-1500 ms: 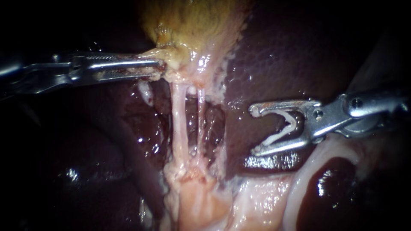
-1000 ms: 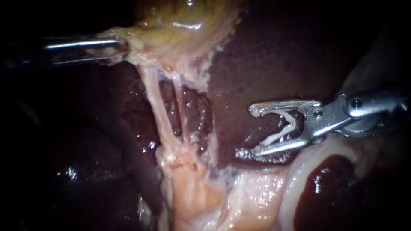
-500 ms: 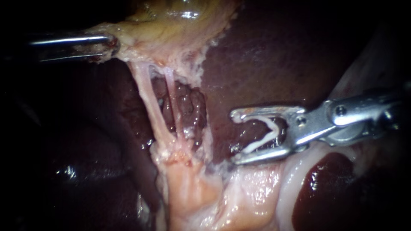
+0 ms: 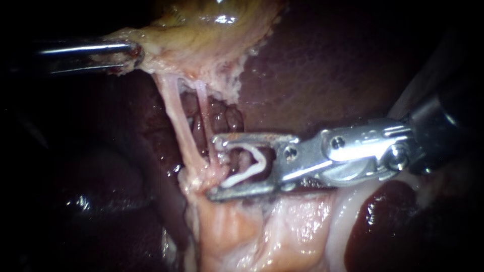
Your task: Clipping first clip left tube
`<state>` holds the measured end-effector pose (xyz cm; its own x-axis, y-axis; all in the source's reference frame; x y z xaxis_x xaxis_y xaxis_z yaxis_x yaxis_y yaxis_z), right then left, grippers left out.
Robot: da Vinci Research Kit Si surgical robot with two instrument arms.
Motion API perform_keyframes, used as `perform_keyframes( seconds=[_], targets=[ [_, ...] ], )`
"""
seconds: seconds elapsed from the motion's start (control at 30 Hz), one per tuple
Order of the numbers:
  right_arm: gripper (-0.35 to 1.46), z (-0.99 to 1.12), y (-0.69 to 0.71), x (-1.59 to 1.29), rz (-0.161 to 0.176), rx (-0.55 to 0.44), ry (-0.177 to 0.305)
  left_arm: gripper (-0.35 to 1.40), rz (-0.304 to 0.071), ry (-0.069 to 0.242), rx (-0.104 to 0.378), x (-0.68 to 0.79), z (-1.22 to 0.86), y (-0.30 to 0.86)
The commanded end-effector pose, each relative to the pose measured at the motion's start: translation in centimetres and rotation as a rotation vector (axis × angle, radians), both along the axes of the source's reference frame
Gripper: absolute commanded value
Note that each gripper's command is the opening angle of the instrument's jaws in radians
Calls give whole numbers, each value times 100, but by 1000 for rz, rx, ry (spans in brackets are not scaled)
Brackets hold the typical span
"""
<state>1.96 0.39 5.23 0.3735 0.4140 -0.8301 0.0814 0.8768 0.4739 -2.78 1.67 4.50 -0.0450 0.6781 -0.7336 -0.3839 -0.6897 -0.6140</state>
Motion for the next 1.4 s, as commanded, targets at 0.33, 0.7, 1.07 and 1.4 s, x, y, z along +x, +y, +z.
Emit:
perform_keyframes(
  seconds=[0.33, 0.7, 1.07, 1.4],
  targets=[
    [50, 26, -7, 22, -4, 3, -1, -35, 2, -2, 0, -1, 0, 0],
    [50, 59, -8, 34, -5, -4, -3, -35, 4, -4, 0, -5, -3, -2],
    [50, 60, -10, 69, -21, 12, 39, -35, 5, -5, -1, -8, -3, -3],
    [49, 35, -35, 81, -65, 41, 74, -35, 5, -5, -1, -8, -3, -3]
  ],
)
